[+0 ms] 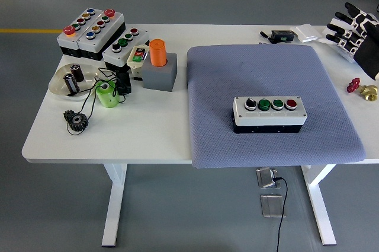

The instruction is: Pick up the button,place it on the desk,press the button,press the button

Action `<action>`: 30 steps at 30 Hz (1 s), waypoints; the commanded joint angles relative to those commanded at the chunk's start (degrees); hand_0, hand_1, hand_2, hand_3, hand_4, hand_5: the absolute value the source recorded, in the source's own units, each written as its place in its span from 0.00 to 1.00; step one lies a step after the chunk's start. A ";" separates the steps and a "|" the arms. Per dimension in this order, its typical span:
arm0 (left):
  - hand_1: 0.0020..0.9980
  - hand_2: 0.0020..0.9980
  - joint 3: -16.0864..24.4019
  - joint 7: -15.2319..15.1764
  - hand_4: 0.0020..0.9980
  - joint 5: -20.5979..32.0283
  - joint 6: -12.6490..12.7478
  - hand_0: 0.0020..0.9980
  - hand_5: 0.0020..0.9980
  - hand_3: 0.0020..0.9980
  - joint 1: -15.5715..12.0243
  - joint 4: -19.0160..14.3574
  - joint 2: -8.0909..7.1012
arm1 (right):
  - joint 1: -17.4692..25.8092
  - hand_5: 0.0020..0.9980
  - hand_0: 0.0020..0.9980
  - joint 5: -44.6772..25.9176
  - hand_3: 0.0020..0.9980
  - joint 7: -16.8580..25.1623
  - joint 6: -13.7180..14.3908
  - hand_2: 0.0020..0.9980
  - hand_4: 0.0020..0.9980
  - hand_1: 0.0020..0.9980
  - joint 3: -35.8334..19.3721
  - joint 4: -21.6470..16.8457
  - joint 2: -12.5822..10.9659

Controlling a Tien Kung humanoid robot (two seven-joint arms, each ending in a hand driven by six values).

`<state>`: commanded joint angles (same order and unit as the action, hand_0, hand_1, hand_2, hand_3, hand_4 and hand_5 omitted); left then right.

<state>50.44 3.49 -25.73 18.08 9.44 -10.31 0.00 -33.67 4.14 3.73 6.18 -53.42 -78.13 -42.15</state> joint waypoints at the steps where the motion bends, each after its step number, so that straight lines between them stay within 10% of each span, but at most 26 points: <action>1: 0.70 0.72 -0.06 -0.02 0.37 0.08 -0.01 0.67 1.00 0.53 -0.01 0.00 0.00 | 0.17 0.47 0.84 -2.61 0.95 0.06 0.03 0.88 0.65 0.79 -0.19 0.05 0.03; 15: 0.70 0.72 -0.51 -0.33 0.37 0.62 -0.10 0.67 1.00 0.53 0.20 0.00 0.00 | 5.38 0.53 0.82 -33.25 0.86 3.19 2.00 0.85 0.66 0.79 -10.03 -0.44 3.74; 26: 0.70 0.72 -1.01 -0.40 0.37 0.84 -0.20 0.67 1.00 0.53 0.26 0.00 0.00 | 8.03 0.55 0.80 -37.18 0.84 2.57 -0.92 0.83 0.64 0.78 -16.41 -1.92 9.37; 27: 0.70 0.72 -1.03 -0.39 0.37 0.83 -0.21 0.67 1.00 0.53 0.28 0.00 0.00 | 8.22 0.77 0.80 -37.44 0.78 2.26 -1.35 0.79 0.52 0.75 -16.68 -1.92 9.48; 30: 0.70 0.72 -1.03 -0.35 0.37 0.78 -0.24 0.67 1.00 0.53 0.31 0.00 0.00 | 8.64 0.77 0.80 -36.50 0.78 0.80 -2.44 0.79 0.52 0.75 -17.29 -1.81 9.57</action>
<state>49.41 3.14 -24.95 17.84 9.75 -10.31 0.00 -25.03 -32.36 4.53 3.74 -70.70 -79.94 -32.58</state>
